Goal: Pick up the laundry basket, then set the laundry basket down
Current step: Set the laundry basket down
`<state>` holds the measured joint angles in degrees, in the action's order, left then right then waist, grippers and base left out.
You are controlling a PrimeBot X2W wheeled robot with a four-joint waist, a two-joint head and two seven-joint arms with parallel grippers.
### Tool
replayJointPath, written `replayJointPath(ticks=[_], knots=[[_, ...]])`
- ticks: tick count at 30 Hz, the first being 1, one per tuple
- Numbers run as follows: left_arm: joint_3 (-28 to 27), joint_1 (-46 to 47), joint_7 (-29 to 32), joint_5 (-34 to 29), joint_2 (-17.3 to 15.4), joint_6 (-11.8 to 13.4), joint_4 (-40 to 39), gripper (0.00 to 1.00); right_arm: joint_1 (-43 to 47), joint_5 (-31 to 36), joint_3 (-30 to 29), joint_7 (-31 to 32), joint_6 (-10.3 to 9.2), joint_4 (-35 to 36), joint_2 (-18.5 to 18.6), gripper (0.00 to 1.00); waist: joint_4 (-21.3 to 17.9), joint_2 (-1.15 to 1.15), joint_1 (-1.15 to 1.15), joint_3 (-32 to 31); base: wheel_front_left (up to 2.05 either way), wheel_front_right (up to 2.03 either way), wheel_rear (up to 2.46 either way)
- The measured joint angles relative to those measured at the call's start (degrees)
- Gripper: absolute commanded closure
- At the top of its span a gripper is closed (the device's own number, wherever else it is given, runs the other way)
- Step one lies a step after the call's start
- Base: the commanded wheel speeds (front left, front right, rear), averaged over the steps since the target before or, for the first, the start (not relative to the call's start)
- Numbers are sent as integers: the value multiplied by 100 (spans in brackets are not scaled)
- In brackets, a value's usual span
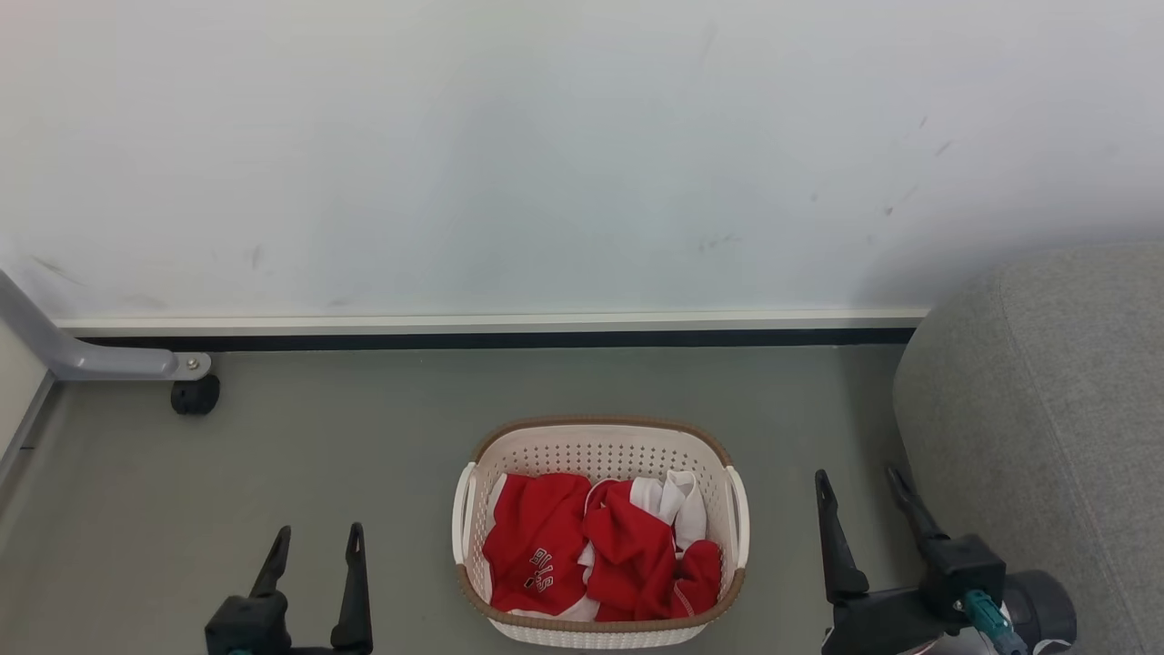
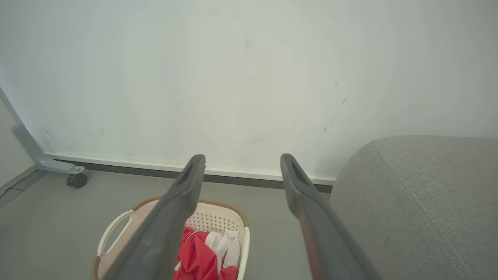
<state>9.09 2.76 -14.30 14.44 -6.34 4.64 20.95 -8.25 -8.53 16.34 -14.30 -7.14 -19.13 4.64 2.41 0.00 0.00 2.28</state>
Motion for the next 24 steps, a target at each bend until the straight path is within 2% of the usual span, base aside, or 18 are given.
replayJointPath(ticks=[24], knots=[[-214, -315, 222, 0, -35, 141, -457, 0, 433, 553, -708, 0, 0, 452, -123, 0, -36, 0, 0, 77, 0, 0, 0]])
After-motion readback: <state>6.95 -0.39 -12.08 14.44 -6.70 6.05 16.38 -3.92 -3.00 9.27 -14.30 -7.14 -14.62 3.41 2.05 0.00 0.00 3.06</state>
